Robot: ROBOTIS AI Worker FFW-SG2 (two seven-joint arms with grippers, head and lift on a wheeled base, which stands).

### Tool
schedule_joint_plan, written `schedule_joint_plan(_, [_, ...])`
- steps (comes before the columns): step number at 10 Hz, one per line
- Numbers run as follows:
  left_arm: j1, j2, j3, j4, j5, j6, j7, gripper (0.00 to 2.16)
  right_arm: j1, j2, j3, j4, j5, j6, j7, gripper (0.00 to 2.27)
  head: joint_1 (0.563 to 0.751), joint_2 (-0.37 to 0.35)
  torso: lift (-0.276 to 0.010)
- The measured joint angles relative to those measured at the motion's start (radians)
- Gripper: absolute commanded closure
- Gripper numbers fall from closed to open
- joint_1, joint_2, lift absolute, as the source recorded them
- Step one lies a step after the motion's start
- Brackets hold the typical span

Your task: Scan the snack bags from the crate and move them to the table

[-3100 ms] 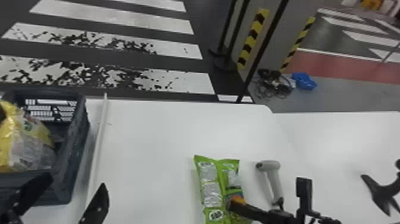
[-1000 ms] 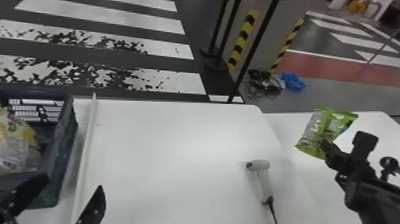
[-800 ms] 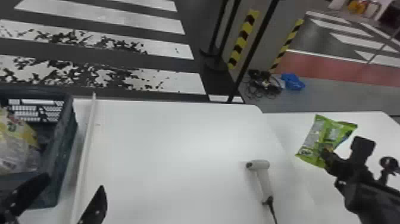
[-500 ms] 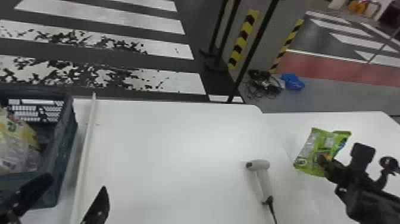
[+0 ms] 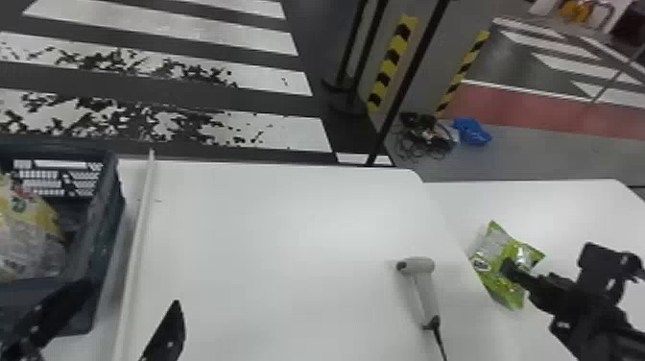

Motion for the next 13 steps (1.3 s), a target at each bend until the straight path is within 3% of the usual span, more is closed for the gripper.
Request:
schedule_joint_plan(2, [-0.003, -0.001, -0.001, -0.002, 0.000, 0.000, 0.002, 0.01, 0.159, 0.099, -0.058, -0.285, -0.069, 0.103, 0.068, 0.08, 0.695, -0.350, -0.095])
schedule_joint_plan(5, [-0.005, -0.003, -0.004, -0.004, 0.000, 0.000, 0.004, 0.01, 0.266, 0.211, -0.049, -0.478, -0.112, 0.029, 0.111, 0.05, 0.695, -0.350, -0.095])
schedule_joint_plan(9, [-0.007, -0.003, -0.004, 0.001, -0.008, 0.000, 0.014, 0.01, 0.327, 0.292, 0.089, -0.549, -0.091, -0.204, 0.117, 0.04, 0.695, -0.350, -0.095])
schedule_joint_plan(13, [-0.021, -0.002, -0.004, 0.019, -0.022, 0.000, 0.041, 0.01, 0.397, 0.358, 0.308, -0.562, 0.086, -0.587, 0.030, 0.04, 0.695, -0.350, -0.095])
